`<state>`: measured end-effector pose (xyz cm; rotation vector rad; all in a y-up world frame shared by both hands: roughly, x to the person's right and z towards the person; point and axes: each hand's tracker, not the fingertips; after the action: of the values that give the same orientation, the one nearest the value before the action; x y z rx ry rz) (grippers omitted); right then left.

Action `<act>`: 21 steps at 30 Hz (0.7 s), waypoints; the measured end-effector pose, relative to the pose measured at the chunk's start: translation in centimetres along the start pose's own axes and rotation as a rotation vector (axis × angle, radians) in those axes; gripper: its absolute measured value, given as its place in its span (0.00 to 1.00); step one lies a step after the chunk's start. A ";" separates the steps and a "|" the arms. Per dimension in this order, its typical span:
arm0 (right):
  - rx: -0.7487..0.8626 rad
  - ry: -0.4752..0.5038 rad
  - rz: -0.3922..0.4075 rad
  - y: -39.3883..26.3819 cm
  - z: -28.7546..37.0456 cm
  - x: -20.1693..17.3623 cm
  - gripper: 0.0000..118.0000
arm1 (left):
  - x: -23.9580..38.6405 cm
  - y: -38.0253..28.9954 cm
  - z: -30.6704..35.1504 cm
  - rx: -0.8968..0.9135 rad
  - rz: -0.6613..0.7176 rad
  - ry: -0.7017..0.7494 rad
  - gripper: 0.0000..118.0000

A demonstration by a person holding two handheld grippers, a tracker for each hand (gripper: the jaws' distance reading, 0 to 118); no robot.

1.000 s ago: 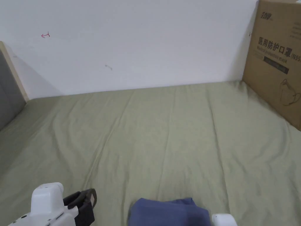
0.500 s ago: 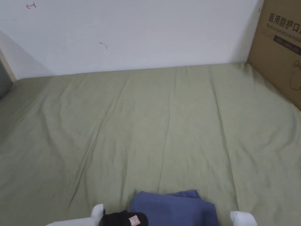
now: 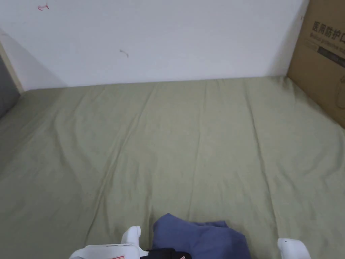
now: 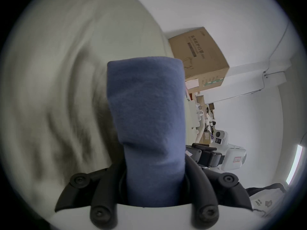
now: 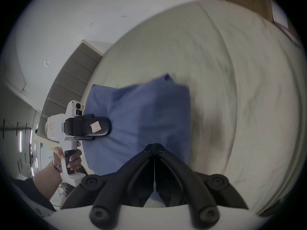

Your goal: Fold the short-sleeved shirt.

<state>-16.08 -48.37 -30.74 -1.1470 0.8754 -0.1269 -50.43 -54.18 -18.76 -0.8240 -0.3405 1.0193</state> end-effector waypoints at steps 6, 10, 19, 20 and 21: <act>0.081 0.028 0.082 1.9 4.6 -4.1 0.00 | -1.3 3.0 12.4 0.114 -0.021 0.067 0.20; 0.115 0.036 0.093 2.1 6.0 -6.3 0.00 | -6.1 5.3 21.8 0.123 0.047 0.241 0.20; 0.047 -0.064 0.112 1.2 4.1 -7.1 0.00 | -12.0 8.5 35.2 0.086 0.035 0.670 0.28; 0.039 -0.067 0.105 1.1 3.9 -7.2 0.00 | -12.4 8.7 35.9 0.075 0.027 0.735 0.41; 0.033 -0.067 0.100 1.0 3.7 -7.2 0.00 | -12.7 8.8 36.4 0.070 0.022 0.794 0.64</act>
<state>-18.83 -41.48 -27.23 -1.0685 0.8660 -0.0205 -84.35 -46.49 0.18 -1.0967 0.3800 0.6483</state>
